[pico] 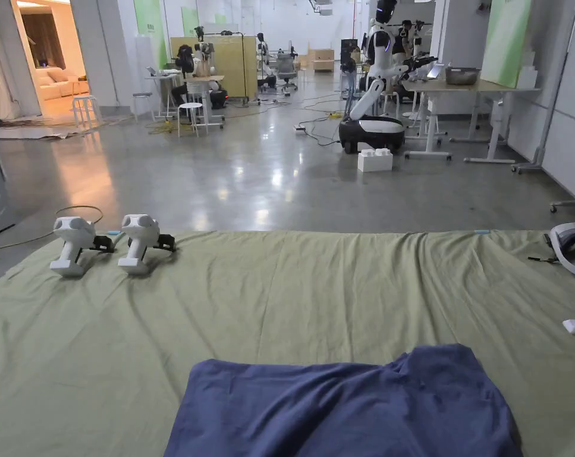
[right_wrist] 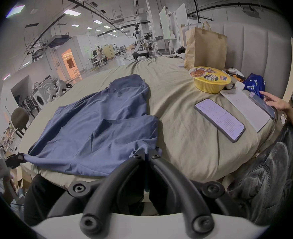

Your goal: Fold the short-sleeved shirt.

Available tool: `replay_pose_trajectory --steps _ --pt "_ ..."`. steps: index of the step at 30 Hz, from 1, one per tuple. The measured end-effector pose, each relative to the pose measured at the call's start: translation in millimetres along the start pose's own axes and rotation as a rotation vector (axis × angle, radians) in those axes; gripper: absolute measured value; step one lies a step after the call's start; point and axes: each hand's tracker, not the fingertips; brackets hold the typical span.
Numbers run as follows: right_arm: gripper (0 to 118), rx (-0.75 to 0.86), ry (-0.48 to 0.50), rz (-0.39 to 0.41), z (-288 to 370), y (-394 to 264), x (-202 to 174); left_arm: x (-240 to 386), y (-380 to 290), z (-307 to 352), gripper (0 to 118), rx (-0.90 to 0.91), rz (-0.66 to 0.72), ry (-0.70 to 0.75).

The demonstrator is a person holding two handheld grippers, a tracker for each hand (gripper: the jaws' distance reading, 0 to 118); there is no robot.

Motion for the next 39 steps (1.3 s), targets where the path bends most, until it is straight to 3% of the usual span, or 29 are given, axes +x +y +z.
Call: replay_pose_trajectory --steps 1,3,5,8,14,18,21,23,25,26,27,28,30,33,39 --pt "34 -0.001 0.002 0.002 -2.1 -1.8 0.2 -1.1 -0.2 -0.3 113 -0.004 0.014 0.005" --pt "90 -0.009 -0.001 0.003 -3.2 -4.6 3.9 -3.9 1.0 0.7 115 -0.009 0.034 0.004" --pt "90 -0.036 -0.018 0.012 3.1 -2.1 6.9 -3.2 5.9 10.2 116 0.015 0.025 0.034" --pt "90 0.081 -0.038 0.029 34.5 7.8 8.8 0.8 20.9 41.4 116 0.115 -0.046 0.047" --pt "90 0.328 0.072 -0.020 105.7 47.6 -20.4 56.0 67.8 128.7 116 0.402 -0.248 0.032" --pt "90 0.454 0.136 0.045 135.0 65.0 -52.8 89.3 82.9 164.3 116 0.508 -0.278 0.008" --pt "87 0.489 0.170 0.133 151.7 72.8 -75.2 103.7 92.6 179.2 114 0.525 -0.283 -0.046" --pt "77 0.503 0.185 0.180 157.5 75.1 -86.2 112.6 96.4 187.6 103 0.536 -0.294 -0.058" --pt "43 0.515 0.186 0.202 162.7 75.2 -94.3 118.1 99.8 192.3 64 0.540 -0.320 -0.069" --pt "29 0.519 0.183 0.208 163.6 75.2 -96.6 120.0 100.8 193.2 45 0.541 -0.322 -0.067" --pt "16 0.520 0.190 0.211 165.1 75.3 -98.5 121.4 101.5 195.0 18 0.537 -0.322 -0.072" --pt "10 0.520 0.200 0.215 166.6 75.3 -100.5 121.9 101.6 196.1 3 0.536 -0.321 -0.083" --pt "3 0.502 0.196 0.239 168.8 75.9 -104.4 121.6 99.1 196.5 1 0.548 -0.309 -0.094" --pt "3 0.514 0.184 0.279 170.9 72.9 -108.0 121.1 98.2 195.3 1 0.523 -0.307 -0.117" --pt "3 0.514 0.178 0.269 168.0 73.9 -109.3 122.7 100.0 193.4 1 0.507 -0.319 -0.115"
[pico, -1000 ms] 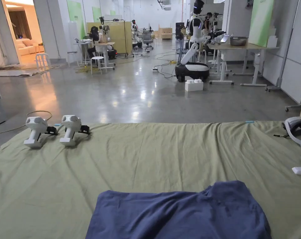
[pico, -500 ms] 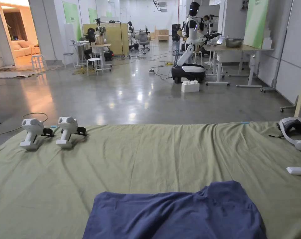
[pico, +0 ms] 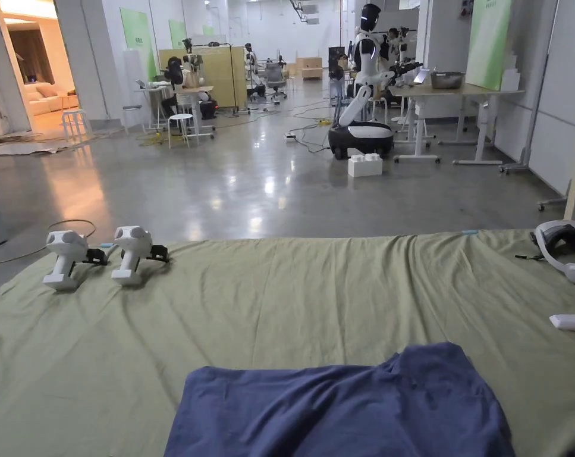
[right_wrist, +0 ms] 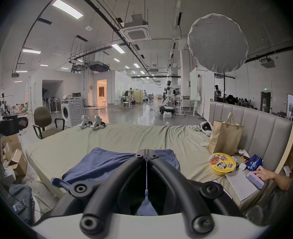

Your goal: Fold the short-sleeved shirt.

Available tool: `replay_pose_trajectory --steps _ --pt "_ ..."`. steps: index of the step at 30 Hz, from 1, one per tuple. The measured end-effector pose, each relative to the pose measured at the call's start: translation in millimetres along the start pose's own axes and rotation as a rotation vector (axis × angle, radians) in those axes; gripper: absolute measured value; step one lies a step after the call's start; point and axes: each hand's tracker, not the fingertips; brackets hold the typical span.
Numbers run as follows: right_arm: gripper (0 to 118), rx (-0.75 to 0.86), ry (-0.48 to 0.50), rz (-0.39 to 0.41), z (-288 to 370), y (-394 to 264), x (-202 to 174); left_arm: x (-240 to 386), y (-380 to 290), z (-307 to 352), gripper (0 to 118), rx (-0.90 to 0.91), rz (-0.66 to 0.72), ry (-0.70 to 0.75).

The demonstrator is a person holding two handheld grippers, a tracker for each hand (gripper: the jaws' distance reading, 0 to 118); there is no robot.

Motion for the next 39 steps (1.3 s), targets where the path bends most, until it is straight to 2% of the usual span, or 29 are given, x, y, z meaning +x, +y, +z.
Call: replay_pose_trajectory --steps 6,8,9,11,12,13,17,23,25,26,28,29,30,31,32,34,37,38,39 --pt "3 -0.023 0.002 -0.009 -2.6 -6.4 4.1 -16.3 -8.0 -3.7 1 -0.044 0.052 0.042" --pt "3 -0.043 0.007 -0.030 -4.4 -11.3 6.3 -25.4 -19.2 -11.3 2 -0.100 0.049 0.096" --pt "3 -0.058 0.013 -0.045 -6.1 -14.0 7.9 -33.0 -30.7 -15.6 15 -0.111 0.062 0.097" --pt "3 -0.086 0.018 -0.072 -9.0 -19.5 10.4 -51.8 -54.1 -28.2 68 -0.237 0.161 0.067" --pt "3 -0.102 0.024 -0.083 -9.9 -21.8 11.5 -62.9 -70.6 -38.9 74 -0.304 0.201 0.066" --pt "3 -0.107 0.024 -0.087 -9.9 -24.2 12.1 -68.2 -84.9 -42.8 74 -0.312 0.218 0.071" --pt "3 -0.141 0.017 -0.100 -10.8 -36.2 16.2 -76.2 -148.3 -68.0 79 -0.439 0.162 0.062" --pt "3 -0.197 0.011 -0.137 -12.0 -48.6 24.7 -88.3 -220.6 -112.1 79 -0.635 0.231 0.063" --pt "3 -0.213 0.001 -0.142 -10.6 -52.8 28.1 -86.8 -231.8 -118.1 77 -0.670 0.214 0.067" --pt "3 -0.223 -0.005 -0.148 -10.3 -55.0 30.0 -84.5 -235.6 -119.9 72 -0.682 0.199 0.067" --pt "3 -0.236 -0.016 -0.162 -8.7 -59.6 33.3 -80.3 -239.1 -120.5 54 -0.690 0.204 0.042" --pt "3 -0.242 -0.023 -0.169 -8.6 -62.1 35.2 -75.1 -237.5 -121.4 47 -0.688 0.159 0.063" --pt "3 -0.249 -0.029 -0.175 -8.9 -63.9 36.6 -72.2 -235.3 -123.2 47 -0.688 0.138 0.065" --pt "3 -0.254 -0.036 -0.181 -8.8 -65.7 37.8 -70.0 -234.5 -125.9 22 -0.689 0.149 0.051" --pt "3 -0.257 -0.040 -0.186 -8.9 -67.7 39.3 -68.1 -232.5 -128.5 15 -0.690 0.156 0.043" --pt "3 -0.269 -0.046 -0.193 -10.1 -72.0 43.1 -60.8 -235.7 -134.9 14 -0.724 0.079 0.070" --pt "3 -0.292 -0.067 -0.200 -13.8 -83.6 51.2 -55.7 -237.5 -138.1 12 -0.739 0.040 0.074" --pt "6 -0.319 -0.079 -0.212 -18.4 -92.2 57.0 -54.1 -237.6 -139.5 12 -0.746 0.037 0.071" --pt "29 -0.361 -0.088 -0.232 -23.1 -98.8 60.5 -53.2 -237.5 -140.5 12 -0.751 0.029 0.070"
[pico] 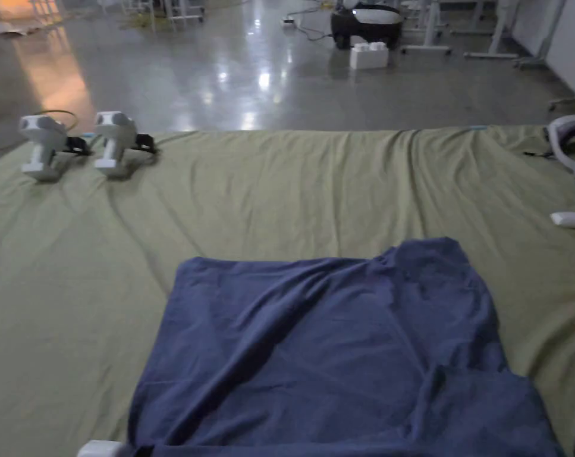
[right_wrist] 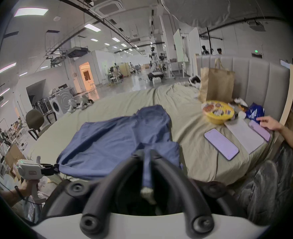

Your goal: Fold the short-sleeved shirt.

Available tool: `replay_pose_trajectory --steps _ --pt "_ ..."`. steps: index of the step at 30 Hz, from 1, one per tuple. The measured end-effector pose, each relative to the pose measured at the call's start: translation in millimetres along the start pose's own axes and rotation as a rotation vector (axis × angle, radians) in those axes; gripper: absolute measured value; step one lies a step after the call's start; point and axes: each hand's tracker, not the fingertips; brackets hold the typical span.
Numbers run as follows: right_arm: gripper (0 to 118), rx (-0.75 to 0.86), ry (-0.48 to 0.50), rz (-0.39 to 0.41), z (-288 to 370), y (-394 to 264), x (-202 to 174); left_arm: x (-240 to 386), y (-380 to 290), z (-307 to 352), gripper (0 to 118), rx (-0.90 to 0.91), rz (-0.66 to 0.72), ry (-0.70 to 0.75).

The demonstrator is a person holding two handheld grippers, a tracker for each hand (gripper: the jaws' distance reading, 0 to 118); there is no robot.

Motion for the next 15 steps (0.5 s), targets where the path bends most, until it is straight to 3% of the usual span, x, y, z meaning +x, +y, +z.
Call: replay_pose_trajectory --steps 2,3,5,8,9,12,15 --pt "79 -0.121 -0.030 0.010 -24.2 -14.8 12.4 -1.3 1.2 -0.7 12 -0.007 -0.013 0.001" --pt "87 -0.133 -0.056 0.034 -34.1 -24.9 16.5 -0.7 0.8 -0.8 12 -0.012 -0.004 -0.009" --pt "87 -0.172 -0.088 0.051 -53.6 -45.9 24.8 -2.2 0.5 -1.1 12 -0.011 -0.002 -0.007" --pt "86 -0.237 -0.082 0.011 -82.1 -66.2 37.0 -2.8 0.6 -0.7 12 -0.010 -0.001 -0.007" --pt "78 -0.263 -0.093 0.007 -88.9 -69.3 38.9 -3.6 0.7 -1.3 12 -0.012 -0.004 -0.005" --pt "17 -0.273 -0.051 -0.034 -99.9 -75.1 45.5 -2.6 1.7 -1.5 12 -0.019 -0.013 0.001" --pt "14 -0.281 -0.065 -0.043 -103.6 -76.9 47.7 -4.4 1.1 -2.8 12 -0.017 -0.003 0.000"
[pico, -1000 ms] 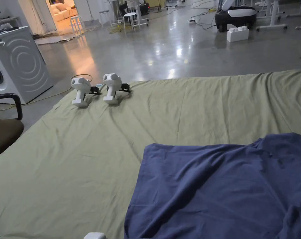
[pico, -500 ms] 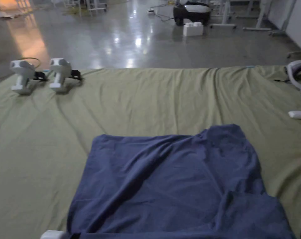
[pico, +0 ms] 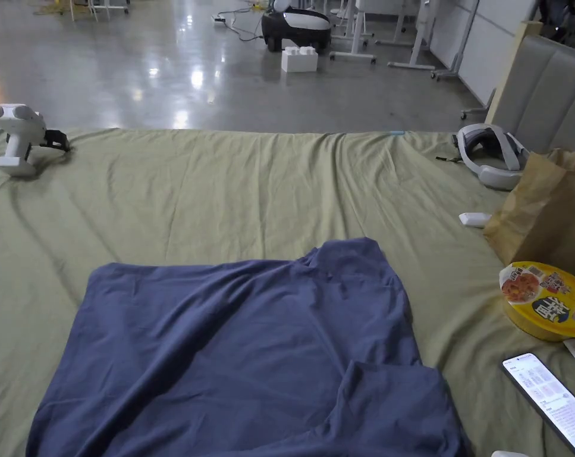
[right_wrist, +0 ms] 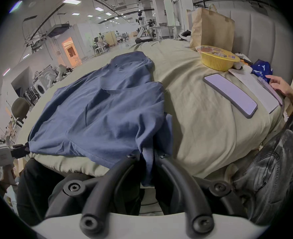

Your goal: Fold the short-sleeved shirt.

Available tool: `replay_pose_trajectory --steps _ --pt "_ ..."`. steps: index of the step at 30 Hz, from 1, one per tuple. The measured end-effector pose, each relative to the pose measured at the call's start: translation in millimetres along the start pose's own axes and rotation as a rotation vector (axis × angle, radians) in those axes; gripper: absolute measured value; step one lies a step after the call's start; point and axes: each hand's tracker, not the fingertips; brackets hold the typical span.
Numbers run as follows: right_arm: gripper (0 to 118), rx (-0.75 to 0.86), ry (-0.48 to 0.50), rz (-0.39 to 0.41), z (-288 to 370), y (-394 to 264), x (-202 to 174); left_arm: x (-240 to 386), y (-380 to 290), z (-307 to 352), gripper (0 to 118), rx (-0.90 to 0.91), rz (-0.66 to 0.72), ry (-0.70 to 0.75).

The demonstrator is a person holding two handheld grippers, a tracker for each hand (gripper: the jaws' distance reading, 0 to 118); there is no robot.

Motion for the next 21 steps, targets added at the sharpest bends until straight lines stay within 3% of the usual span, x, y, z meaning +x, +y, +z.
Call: replay_pose_trajectory --steps 8,11,15,21 --pt "11 0.106 0.017 -0.039 11.9 16.6 1.3 -11.3 6.6 11.9 12 0.026 0.080 -0.046" --pt "11 0.179 0.052 -0.062 17.8 46.7 -4.6 -17.0 32.3 30.5 12 0.137 0.092 -0.060" --pt "10 0.226 0.042 -0.003 -1.4 102.2 -18.4 -26.0 88.1 32.5 12 0.209 0.122 -0.075" --pt "9 0.236 0.023 0.047 -51.5 184.6 -36.8 -35.2 160.8 -16.9 12 0.194 0.185 -0.081"
